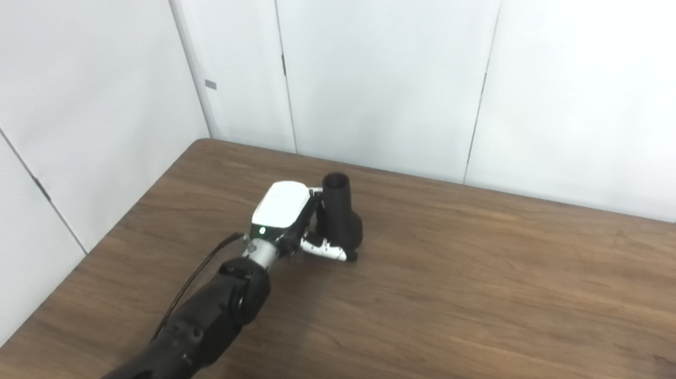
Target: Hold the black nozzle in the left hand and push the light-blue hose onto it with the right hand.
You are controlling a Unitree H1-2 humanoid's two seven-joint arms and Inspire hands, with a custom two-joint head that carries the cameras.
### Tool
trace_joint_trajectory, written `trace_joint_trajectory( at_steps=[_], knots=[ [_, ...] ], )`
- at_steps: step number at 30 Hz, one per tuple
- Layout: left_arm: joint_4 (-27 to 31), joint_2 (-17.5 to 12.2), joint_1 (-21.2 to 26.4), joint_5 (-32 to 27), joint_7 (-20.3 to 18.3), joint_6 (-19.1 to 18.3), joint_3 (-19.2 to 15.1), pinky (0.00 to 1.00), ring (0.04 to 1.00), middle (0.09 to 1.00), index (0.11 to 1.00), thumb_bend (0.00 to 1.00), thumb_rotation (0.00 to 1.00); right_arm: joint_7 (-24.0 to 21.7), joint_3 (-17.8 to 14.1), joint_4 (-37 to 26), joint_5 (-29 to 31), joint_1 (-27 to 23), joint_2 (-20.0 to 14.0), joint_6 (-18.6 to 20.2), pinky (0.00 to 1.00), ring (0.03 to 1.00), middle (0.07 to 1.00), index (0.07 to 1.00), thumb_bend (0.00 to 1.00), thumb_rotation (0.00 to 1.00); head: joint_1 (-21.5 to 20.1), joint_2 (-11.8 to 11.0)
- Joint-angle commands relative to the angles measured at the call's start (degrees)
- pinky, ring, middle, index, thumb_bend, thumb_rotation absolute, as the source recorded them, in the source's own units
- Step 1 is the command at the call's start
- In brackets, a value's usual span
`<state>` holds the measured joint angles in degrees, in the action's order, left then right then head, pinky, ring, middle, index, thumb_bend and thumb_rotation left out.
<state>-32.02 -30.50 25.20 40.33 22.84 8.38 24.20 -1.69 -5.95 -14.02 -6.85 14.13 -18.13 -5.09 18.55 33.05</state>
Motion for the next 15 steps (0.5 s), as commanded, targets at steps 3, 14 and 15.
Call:
trace_joint_trajectory(
  at_steps=[3,14,15],
  knots=[
    [0.6,2.9,-4.4,1.2,-3.7,4.5,3.5,0.83,0.490,0.443,0.499,0.50,0.00,-0.3,0.5,-2.9,-0.5,0.8,1.1,-0.1,0.42,0.571,0.620,0.606,0.45,0.68,-1.7,0.7],
    [4.9,1.8,-5.3,0.4,-4.7,9.1,3.4,0.85,0.500,0.446,0.490,0.50,0.00,-2.3,-2.0,-13.5,0.6,1.7,1.3,8.0,0.51,0.630,0.661,0.624,0.31,0.40,-12.4,2.0],
    [5.2,1.6,-5.3,0.3,-4.9,9.6,3.3,0.84,0.497,0.436,0.496,0.50,0.00,-2.1,-2.2,-14.1,-0.2,1.6,1.4,8.2,0.50,0.625,0.659,0.621,0.32,0.41,-13.0,2.1]
  ],
)
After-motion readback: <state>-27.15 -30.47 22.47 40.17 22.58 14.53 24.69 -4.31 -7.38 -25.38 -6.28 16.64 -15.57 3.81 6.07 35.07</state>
